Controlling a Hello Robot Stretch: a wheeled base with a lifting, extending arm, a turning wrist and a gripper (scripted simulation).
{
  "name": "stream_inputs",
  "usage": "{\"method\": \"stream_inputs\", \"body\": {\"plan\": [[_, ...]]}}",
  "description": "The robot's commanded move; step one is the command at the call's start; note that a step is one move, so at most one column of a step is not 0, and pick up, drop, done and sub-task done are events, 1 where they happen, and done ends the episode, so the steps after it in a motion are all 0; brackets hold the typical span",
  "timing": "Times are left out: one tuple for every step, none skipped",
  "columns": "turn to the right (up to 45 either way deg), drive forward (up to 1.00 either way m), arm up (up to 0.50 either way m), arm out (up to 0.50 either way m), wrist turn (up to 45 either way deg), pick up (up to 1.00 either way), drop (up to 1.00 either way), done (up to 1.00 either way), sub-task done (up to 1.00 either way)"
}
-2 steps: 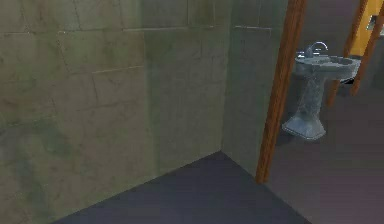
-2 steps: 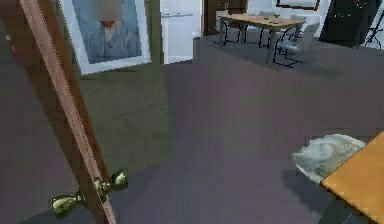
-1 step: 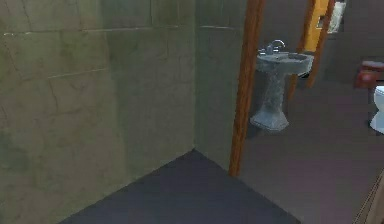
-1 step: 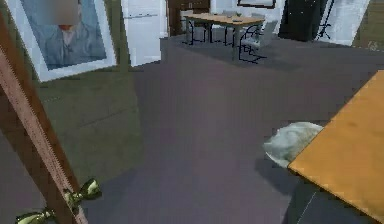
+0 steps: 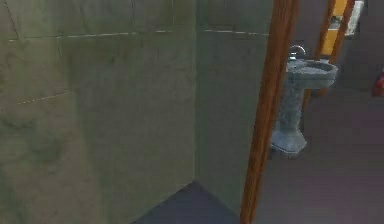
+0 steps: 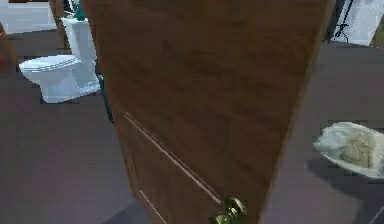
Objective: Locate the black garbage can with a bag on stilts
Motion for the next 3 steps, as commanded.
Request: {"method": "stream_inputs", "body": {"plan": [[42.0,0.00,0.00,0.00,0.0,0.00,0.00,0.00,0.00],[0.0,1.00,0.00,0.00,0.0,0.00,0.00,0.00,0.00],[3.0,0.00,0.00,0.00,0.0,0.00,0.00,0.00,0.00]]}}
